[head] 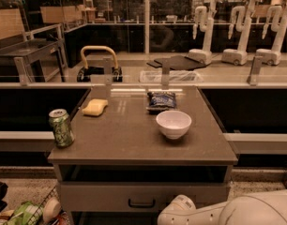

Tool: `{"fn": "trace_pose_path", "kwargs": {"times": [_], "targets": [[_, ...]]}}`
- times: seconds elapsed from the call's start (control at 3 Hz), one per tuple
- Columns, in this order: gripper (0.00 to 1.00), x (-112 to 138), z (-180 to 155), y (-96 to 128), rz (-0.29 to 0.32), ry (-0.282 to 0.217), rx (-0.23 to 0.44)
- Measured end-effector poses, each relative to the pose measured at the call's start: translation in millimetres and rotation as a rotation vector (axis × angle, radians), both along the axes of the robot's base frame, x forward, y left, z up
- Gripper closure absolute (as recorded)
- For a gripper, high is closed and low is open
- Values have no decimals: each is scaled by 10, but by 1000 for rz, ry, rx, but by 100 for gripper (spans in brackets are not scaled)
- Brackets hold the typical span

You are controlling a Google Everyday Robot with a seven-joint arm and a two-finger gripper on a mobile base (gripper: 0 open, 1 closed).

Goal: Open middle drawer

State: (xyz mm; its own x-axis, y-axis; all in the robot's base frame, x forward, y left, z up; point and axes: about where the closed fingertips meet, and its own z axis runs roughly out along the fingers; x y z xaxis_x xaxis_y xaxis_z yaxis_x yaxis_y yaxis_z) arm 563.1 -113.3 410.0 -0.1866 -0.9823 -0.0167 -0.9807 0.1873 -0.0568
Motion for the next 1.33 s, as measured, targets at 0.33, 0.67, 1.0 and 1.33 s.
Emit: {"fn": "trace_pose_path", "kwargs": {"times": [0.33, 0.67, 1.0, 1.33], "targets": [[78, -12, -15, -3, 0, 3, -1], [55, -16, -16, -3, 0, 4, -1], [24, -21, -23, -4, 1, 5, -1], [3, -31, -35, -7, 1, 8, -2]]}}
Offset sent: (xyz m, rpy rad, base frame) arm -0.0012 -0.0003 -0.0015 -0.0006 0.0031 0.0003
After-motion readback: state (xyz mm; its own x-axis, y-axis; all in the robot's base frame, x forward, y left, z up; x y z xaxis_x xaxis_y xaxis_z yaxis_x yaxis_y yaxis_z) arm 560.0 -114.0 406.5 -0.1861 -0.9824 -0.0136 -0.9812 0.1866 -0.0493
